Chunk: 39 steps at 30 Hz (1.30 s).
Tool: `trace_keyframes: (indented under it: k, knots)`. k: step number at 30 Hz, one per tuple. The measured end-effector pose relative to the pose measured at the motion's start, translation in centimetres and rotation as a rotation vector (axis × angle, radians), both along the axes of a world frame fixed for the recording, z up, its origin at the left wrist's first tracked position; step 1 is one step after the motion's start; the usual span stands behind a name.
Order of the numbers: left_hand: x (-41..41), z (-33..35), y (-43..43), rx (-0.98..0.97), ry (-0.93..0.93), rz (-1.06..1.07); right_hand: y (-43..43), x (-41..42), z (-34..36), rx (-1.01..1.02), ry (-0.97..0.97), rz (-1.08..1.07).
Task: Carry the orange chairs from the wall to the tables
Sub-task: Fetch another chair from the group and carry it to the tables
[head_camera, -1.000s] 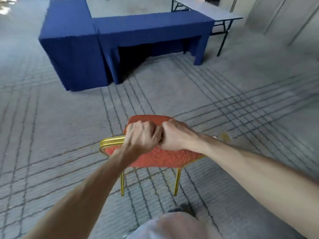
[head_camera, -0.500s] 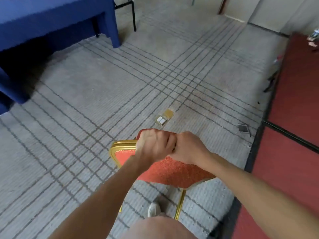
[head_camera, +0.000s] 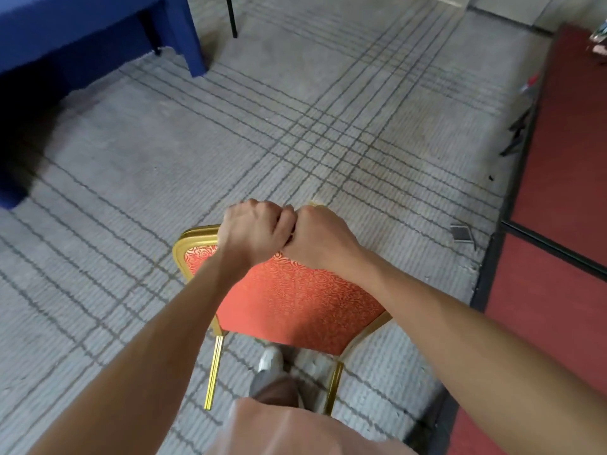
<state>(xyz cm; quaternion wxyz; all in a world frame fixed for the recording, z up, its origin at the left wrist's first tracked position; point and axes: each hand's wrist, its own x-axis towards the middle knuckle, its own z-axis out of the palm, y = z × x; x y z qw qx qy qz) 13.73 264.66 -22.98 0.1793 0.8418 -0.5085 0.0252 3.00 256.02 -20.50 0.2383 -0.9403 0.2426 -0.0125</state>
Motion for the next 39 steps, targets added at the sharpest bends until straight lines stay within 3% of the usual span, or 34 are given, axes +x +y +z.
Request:
trace_keyframes:
  k: [9, 15, 22, 27, 32, 39]
  knots:
    - [7.1, -0.4, -12.0, 0.017, -0.011, -0.011, -11.6, 6.5, -1.4, -0.072, -0.062, -0.076]
    - [11.3, -1.0, -23.0, 0.007, 0.080, 0.034, -22.6, 11.9, -2.4, -0.022, 0.170, -0.161]
    - [16.7, -0.2, -32.2, 0.010, -0.109, -0.393, -31.5, 16.2, -0.5, -0.047, 0.253, -0.198]
    - [19.8, 3.5, -37.9, -0.112, -0.276, -0.424, -37.3, 18.7, 3.8, -0.213, 0.192, -0.195]
    - [21.9, 4.3, -44.3, -0.125, -0.176, -0.337, -42.4, 20.3, 5.4, -0.327, 0.132, -0.190]
    - [25.4, 0.7, -55.5, -0.140, -0.237, -0.434, -53.7, 23.1, 1.2, -0.268, 0.169, -0.164]
